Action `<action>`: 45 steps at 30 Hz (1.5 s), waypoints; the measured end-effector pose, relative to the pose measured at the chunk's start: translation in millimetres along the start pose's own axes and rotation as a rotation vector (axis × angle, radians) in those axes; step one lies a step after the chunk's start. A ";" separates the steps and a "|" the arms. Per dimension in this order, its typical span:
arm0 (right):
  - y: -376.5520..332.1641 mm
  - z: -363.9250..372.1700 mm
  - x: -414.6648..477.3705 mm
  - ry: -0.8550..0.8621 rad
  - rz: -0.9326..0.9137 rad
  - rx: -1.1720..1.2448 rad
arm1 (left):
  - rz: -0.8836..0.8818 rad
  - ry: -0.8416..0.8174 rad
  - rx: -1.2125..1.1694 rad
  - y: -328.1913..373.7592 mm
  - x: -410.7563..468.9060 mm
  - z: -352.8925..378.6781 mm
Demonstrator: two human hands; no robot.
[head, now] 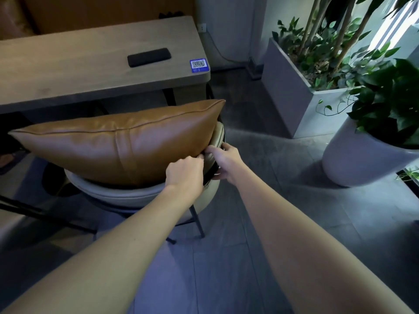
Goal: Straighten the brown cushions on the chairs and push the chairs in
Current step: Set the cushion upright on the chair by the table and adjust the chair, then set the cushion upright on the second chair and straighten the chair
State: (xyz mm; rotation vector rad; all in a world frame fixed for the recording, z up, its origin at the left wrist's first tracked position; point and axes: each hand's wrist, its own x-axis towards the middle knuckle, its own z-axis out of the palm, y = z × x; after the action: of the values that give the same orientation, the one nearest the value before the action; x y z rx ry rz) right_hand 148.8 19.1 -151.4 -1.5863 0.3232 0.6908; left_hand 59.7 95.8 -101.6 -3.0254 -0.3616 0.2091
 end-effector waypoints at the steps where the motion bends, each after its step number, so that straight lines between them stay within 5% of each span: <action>1: 1.0 0.2 -1.7 0.001 -0.004 0.000 | 0.000 -0.003 -0.009 -0.6 -0.9 -0.8; 23: 5.5 -0.2 5.3 -0.050 -0.015 -0.054 | -0.018 -0.031 0.007 -10.5 -4.5 -0.8; 27: 3.9 -1.3 -7.3 0.004 -0.096 -0.292 | 0.024 -0.071 0.022 -19.2 -12.8 0.7; 32: -3.5 -11.9 -46.2 0.038 -0.251 -0.724 | 0.087 -0.330 -0.130 -62.9 -27.7 -33.2; 45: -105.5 46.5 -236.0 0.145 -0.783 -1.268 | -0.135 0.216 -0.115 -184.3 -149.8 -181.7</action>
State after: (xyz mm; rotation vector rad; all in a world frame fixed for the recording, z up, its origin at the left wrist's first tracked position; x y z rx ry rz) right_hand 15.7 35.3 74.5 -2.6966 -0.7866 0.0877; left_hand -100.1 225.4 115.3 -3.0770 -0.5725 -0.1518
